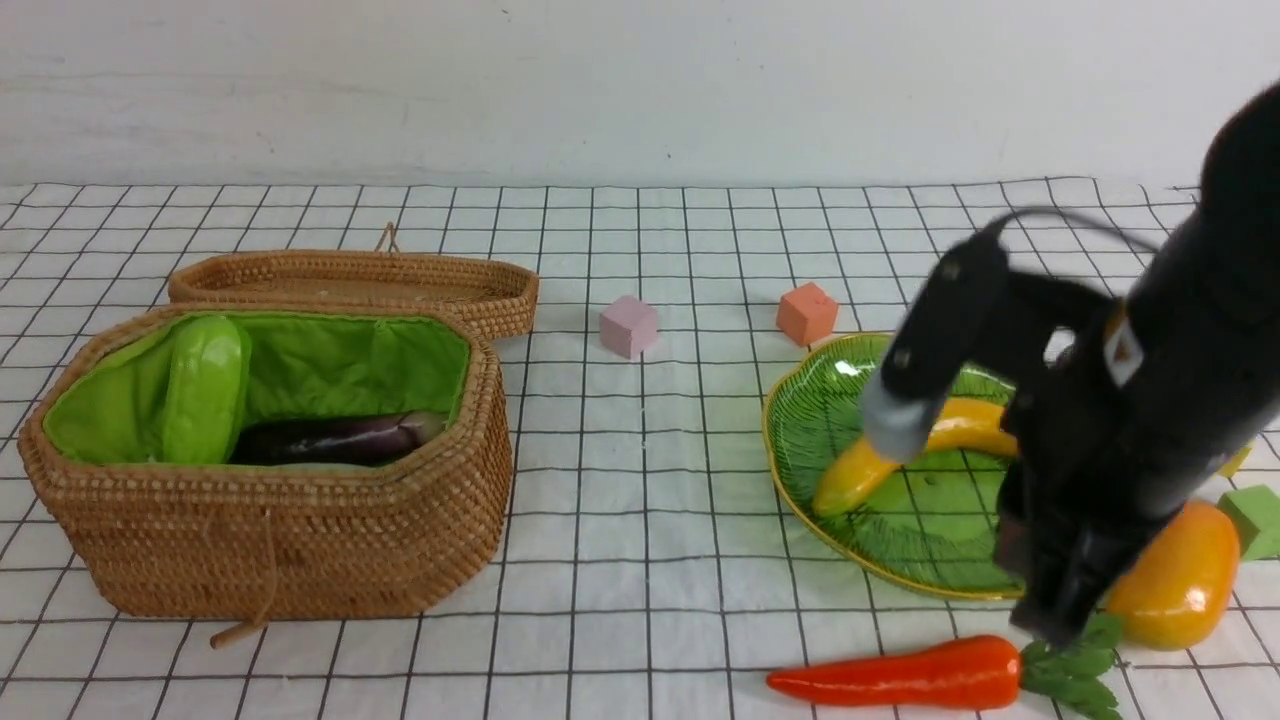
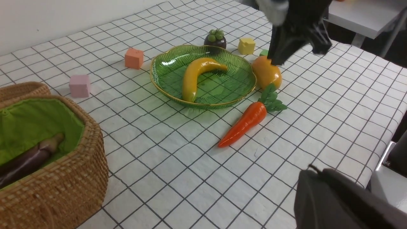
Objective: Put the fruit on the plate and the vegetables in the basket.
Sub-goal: Use the right arm to grab a carrot and put it into the left basket
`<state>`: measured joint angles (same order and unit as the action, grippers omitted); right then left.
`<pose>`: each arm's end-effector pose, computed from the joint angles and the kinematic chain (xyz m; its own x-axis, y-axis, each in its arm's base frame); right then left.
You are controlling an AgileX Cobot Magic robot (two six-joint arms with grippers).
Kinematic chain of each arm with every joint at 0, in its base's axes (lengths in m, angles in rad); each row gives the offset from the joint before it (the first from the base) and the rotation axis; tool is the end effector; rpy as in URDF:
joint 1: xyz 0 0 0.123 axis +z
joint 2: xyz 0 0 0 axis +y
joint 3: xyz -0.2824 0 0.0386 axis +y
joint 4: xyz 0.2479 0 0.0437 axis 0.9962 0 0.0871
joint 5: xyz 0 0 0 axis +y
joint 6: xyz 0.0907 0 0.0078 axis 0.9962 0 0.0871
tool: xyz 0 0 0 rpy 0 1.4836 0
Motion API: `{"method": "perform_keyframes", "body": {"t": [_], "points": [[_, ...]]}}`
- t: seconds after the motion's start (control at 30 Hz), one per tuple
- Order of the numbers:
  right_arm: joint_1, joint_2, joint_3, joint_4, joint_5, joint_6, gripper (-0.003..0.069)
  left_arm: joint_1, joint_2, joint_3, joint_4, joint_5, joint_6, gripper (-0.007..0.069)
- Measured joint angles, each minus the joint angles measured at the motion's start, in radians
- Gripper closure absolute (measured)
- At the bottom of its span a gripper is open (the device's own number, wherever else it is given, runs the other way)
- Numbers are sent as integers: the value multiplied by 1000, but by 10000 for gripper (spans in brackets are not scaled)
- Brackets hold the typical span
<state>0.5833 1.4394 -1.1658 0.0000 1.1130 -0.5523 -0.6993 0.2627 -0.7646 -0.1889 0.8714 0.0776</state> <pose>0.2304 0.1520 0.2954 -0.3956 -0.8896 -0.2282 -0.8908 0.4322 -0.1407 0.0071 -0.0231 0.3667 -0.2398 0.1437 -0.9601 0.7329 0.6754 -0.0819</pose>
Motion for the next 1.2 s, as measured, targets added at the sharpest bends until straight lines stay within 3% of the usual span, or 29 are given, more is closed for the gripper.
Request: {"method": "perform_keyframes", "body": {"t": [0.07,0.1,0.13,0.23,0.33,0.63,0.97,1.03,1.2], "points": [[1,30,63,46,-73,-107,361,0,0,0,0,1,0,637],[1,33,68,46,-81,-107,351,0,0,0,0,1,0,637],[1,74,106,64,-138,-183,272,0,0,0,0,1,7,637],[1,132,121,67,-189,-245,185,0,0,0,0,1,15,637],[1,207,121,43,-282,-273,141,0,0,0,0,2,18,637],[1,317,121,-72,-427,-280,169,0,0,0,-3,3,18,637],[1,358,121,-45,-426,-292,177,0,0,0,-35,21,18,637],[1,368,120,-31,-415,-303,200,0,0,0,-38,21,18,637],[1,370,118,-19,-393,-304,335,0,0,0,-38,22,18,637]]}}
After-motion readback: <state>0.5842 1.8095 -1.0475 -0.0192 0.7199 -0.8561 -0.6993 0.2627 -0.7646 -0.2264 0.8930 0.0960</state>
